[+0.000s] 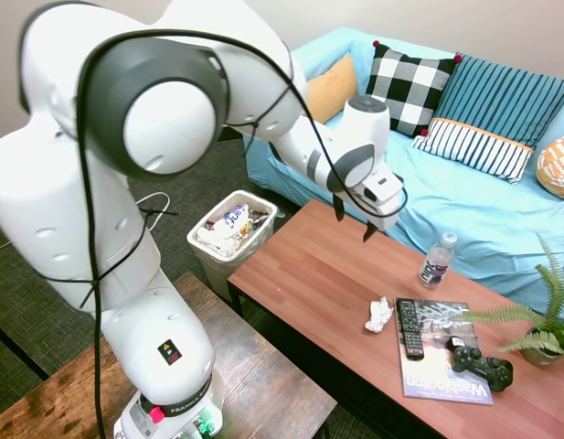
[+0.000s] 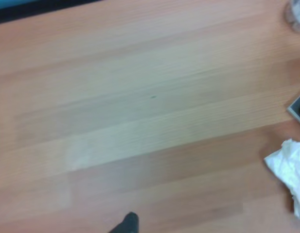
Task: Throw the tissue in the trash bin
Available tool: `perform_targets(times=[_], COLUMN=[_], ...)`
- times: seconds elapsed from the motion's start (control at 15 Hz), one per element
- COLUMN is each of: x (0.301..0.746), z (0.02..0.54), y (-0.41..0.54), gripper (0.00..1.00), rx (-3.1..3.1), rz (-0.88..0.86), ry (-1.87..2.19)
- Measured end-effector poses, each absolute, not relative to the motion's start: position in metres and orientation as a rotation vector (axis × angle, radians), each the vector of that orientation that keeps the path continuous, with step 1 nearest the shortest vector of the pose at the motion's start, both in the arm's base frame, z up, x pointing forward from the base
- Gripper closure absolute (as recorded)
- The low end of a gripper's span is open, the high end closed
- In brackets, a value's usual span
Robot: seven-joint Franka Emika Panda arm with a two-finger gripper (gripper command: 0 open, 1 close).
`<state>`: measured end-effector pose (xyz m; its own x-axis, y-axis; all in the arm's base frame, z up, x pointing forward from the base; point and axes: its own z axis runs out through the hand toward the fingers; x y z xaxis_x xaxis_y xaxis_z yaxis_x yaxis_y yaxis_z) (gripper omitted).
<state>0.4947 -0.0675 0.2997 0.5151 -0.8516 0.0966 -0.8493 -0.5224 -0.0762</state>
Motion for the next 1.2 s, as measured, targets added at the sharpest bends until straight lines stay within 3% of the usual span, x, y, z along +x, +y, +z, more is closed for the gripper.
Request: perform_targets(times=[0.53, 1.07, 1.13, 1.2], x=[0.528, 0.509, 0.506, 0.504], z=[0.153, 0.097, 0.092, 0.087], y=[-0.151, -0.177, -0.178, -0.180], gripper=[0.00, 0.00, 1.00, 1.00], rx=[-2.619, -2.575, -2.572, -2.570], rz=[-0.049, -0.003, 0.002, 0.002], ry=[1.850, 1.966, 1.968, 1.968])
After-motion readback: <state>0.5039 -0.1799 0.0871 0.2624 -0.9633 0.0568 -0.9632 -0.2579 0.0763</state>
